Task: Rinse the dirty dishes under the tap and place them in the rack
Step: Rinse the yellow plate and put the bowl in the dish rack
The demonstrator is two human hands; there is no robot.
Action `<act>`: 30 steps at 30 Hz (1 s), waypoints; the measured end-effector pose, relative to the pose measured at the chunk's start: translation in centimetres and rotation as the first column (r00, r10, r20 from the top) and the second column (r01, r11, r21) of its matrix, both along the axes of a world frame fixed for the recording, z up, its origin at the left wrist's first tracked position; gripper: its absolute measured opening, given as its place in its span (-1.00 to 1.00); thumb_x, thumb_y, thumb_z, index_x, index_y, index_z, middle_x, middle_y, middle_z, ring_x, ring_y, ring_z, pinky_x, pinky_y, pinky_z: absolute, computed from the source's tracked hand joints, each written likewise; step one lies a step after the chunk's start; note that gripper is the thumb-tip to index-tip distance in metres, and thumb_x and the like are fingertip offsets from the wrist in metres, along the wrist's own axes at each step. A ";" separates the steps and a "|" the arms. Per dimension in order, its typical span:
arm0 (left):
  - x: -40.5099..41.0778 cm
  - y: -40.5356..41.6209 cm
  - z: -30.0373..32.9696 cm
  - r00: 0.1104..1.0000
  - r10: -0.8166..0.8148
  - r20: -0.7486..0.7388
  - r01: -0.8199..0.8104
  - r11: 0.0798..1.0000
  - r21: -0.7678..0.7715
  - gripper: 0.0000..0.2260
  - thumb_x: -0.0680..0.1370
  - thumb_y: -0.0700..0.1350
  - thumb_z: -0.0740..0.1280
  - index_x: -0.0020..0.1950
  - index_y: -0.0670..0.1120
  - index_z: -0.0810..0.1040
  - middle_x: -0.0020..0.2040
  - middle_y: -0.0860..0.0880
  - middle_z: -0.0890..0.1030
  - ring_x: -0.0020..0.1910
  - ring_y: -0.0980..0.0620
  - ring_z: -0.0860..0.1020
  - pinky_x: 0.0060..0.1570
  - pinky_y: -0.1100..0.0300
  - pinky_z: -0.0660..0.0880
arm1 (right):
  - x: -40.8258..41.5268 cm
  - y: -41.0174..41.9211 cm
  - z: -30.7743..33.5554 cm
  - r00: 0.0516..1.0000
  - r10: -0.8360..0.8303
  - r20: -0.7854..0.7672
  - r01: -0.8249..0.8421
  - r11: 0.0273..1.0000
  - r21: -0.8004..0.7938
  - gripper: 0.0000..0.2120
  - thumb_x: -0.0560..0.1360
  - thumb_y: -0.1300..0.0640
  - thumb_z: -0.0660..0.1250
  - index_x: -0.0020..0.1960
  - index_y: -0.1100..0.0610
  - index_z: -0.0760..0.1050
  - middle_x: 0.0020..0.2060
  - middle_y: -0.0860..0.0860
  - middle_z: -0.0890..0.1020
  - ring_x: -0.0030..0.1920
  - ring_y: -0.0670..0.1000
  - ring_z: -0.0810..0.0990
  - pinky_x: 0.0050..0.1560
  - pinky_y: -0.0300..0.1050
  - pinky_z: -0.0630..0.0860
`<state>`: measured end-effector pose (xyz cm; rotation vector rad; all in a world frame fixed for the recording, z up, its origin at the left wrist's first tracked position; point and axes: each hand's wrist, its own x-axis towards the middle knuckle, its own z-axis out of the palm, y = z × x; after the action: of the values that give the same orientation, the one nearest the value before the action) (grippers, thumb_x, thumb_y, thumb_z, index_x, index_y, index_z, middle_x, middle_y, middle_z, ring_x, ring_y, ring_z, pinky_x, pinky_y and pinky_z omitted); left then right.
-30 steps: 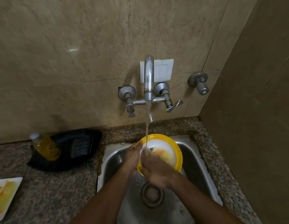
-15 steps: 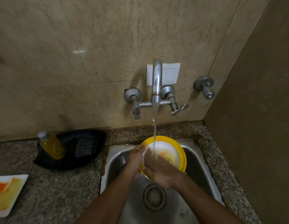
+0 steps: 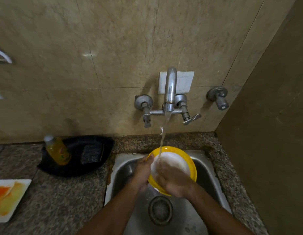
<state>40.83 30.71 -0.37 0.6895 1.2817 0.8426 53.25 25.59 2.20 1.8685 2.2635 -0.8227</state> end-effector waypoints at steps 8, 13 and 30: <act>0.3 0.8 0.7 1.000 0.003 0.021 -0.004 0.998 0.055 -0.79 0.63 -0.04 0.29 0.11 -0.10 0.65 -0.01 -0.11 0.72 0.06 -0.12 0.67 0.17 -0.12 0.56 | 0.2 0.7 0.2 0.999 -0.031 -0.014 0.031 0.999 0.041 -0.32 0.61 -0.28 -0.18 0.61 0.03 -0.20 0.61 0.07 -0.07 0.59 0.09 -0.06 0.55 0.06 -0.10; 0.3 1.5 0.8 1.000 0.008 -0.012 -0.007 0.997 0.081 -0.80 0.60 0.01 0.33 0.06 -0.07 0.66 -0.01 -0.10 0.72 0.04 -0.08 0.67 0.18 -0.09 0.57 | -0.9 -0.1 0.3 0.994 0.057 -0.097 -0.048 0.995 0.093 -0.04 0.40 -0.50 -0.31 0.61 0.09 -0.24 0.58 -0.01 -0.23 0.57 0.02 -0.26 0.55 0.11 -0.21; 0.8 1.8 1.8 0.996 0.084 -0.011 -0.082 0.985 0.149 -0.83 0.57 0.01 0.37 0.03 -0.03 0.69 -0.03 -0.08 0.72 0.04 -0.12 0.66 0.12 -0.12 0.58 | -1.2 -2.0 -0.1 0.933 -0.029 -0.358 0.070 0.992 0.101 -0.18 0.43 0.07 0.29 0.58 -0.13 -0.05 0.49 -0.06 0.33 0.41 0.00 0.40 0.32 -0.12 0.41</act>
<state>41.65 32.52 1.40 0.7664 1.2788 1.0098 52.03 23.63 2.13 1.9676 2.5256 -1.1485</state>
